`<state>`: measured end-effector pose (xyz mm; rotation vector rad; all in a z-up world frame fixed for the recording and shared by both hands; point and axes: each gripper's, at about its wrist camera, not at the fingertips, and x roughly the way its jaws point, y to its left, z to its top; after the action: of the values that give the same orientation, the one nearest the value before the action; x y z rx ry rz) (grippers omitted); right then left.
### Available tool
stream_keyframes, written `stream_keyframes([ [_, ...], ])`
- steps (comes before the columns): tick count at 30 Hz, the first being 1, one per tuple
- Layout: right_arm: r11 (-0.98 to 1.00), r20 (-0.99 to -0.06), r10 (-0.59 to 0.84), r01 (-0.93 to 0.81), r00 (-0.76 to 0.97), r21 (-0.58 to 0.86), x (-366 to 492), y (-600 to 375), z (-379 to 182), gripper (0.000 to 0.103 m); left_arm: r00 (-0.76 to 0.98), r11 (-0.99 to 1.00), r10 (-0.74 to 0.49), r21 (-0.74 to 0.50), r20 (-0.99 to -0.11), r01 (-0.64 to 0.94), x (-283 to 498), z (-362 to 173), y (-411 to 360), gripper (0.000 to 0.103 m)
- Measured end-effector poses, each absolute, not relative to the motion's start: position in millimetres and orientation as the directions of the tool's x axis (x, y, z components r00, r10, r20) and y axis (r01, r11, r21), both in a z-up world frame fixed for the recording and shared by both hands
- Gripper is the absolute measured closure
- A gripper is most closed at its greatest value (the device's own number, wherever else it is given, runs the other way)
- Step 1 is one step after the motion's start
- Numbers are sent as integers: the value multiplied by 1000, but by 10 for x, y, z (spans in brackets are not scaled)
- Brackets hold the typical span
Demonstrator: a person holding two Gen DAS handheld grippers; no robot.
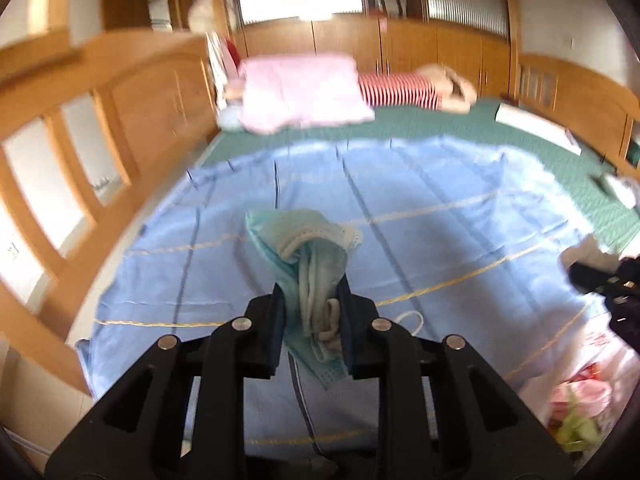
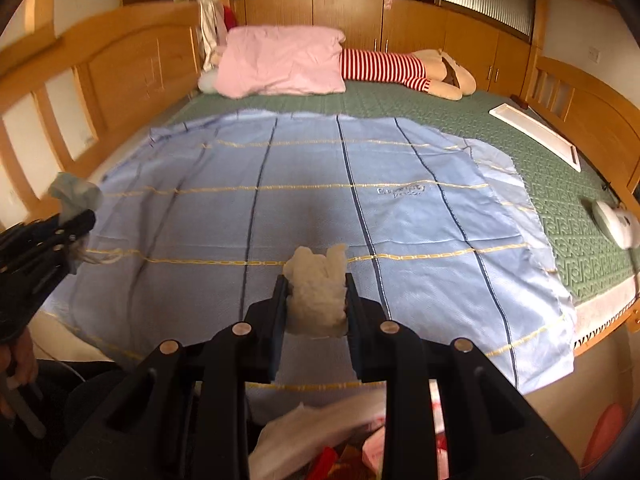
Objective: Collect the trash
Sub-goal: 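Carry the mask with the left gripper to the bin while the right carries the tissue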
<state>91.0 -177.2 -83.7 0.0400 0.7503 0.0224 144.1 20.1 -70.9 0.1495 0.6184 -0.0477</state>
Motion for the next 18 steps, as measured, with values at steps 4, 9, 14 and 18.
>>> stream_keyframes([
  [4,994,-628,97,-49,772,94,511,-1891,-572,76,847,987,2,136,-531,83,964,-392,35,77],
  [9,1000,-612,5,10,791,21,82,-2044,-399,76,838,991,-9,104,-546,79,519,-253,-199,76],
  [14,999,-596,-15,38,803,26,-294,-2209,-334,76,815,991,-57,68,-577,118,184,-206,-407,76],
  [18,998,-586,-49,63,809,3,-501,-2324,-289,76,818,989,-87,51,-569,140,-20,-117,-509,76],
])
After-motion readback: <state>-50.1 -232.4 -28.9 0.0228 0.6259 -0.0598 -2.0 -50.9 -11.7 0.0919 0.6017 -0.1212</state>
